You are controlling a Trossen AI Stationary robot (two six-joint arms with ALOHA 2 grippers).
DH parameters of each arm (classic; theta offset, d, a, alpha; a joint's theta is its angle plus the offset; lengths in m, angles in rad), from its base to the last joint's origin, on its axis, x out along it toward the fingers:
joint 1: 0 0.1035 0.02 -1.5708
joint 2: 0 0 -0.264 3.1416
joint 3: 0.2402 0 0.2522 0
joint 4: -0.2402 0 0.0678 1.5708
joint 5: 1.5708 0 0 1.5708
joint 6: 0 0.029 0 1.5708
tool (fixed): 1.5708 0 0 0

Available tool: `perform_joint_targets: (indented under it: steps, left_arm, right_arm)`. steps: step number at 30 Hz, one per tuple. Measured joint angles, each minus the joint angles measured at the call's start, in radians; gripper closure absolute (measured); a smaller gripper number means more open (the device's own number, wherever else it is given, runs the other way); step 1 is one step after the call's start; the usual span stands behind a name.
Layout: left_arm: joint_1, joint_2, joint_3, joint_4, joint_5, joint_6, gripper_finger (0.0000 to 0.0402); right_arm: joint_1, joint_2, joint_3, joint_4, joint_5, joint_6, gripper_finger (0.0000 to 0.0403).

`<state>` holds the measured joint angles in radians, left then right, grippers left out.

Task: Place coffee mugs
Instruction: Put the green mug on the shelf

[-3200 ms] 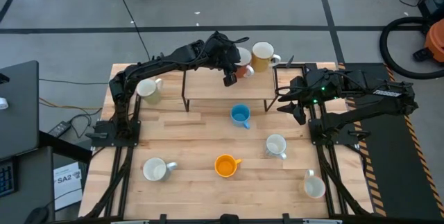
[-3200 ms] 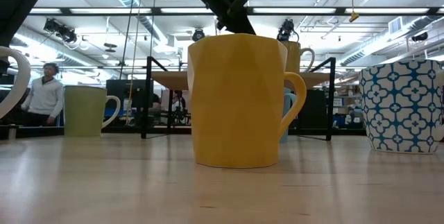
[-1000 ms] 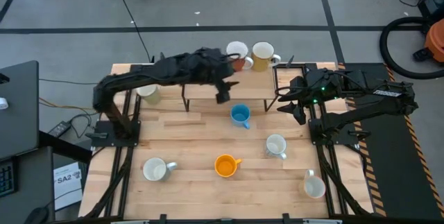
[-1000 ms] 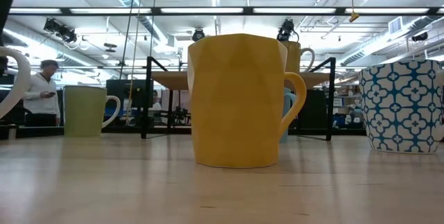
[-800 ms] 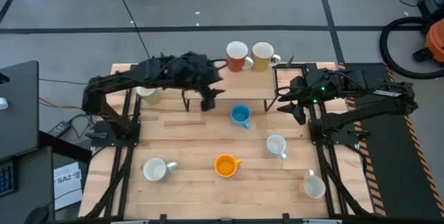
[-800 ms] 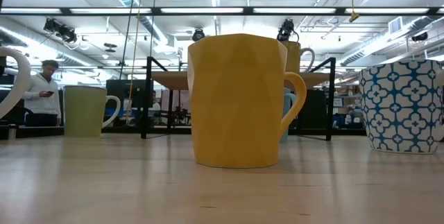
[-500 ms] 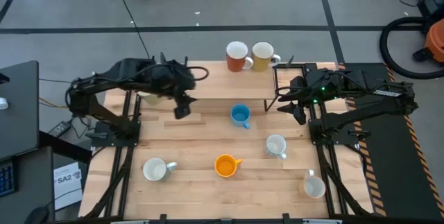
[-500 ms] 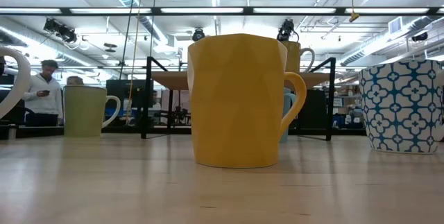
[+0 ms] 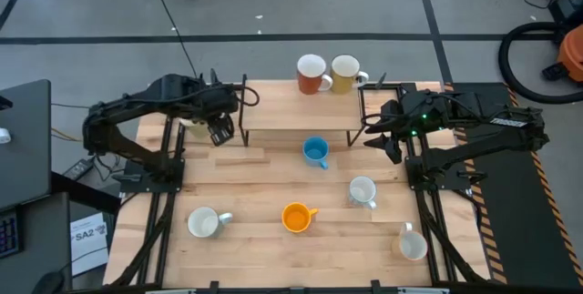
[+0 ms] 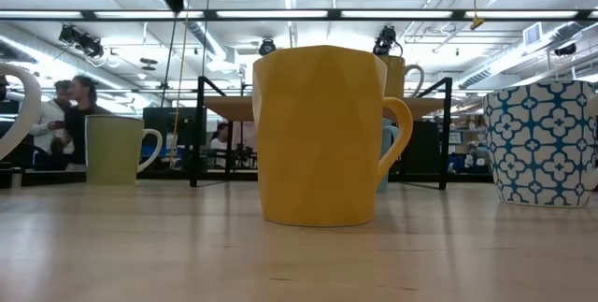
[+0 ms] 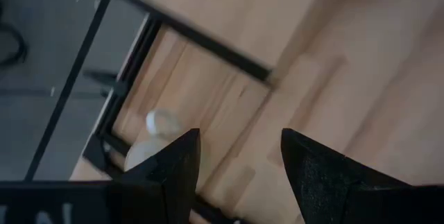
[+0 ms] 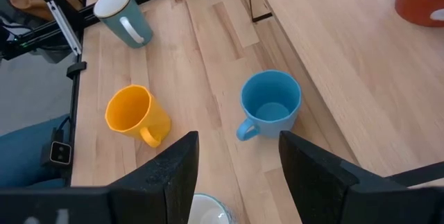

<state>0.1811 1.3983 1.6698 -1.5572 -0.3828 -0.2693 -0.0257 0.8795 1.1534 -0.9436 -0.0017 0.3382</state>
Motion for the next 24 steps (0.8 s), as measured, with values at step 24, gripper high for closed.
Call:
perform_joint_targets:
  steps: [24]
  left_arm:
    - [0.476,-0.079,-0.561,0.324,0.108,0.041,0.0194]
  right_arm:
    - [0.000,0.000,0.000,0.000,0.000,0.000,0.0197]
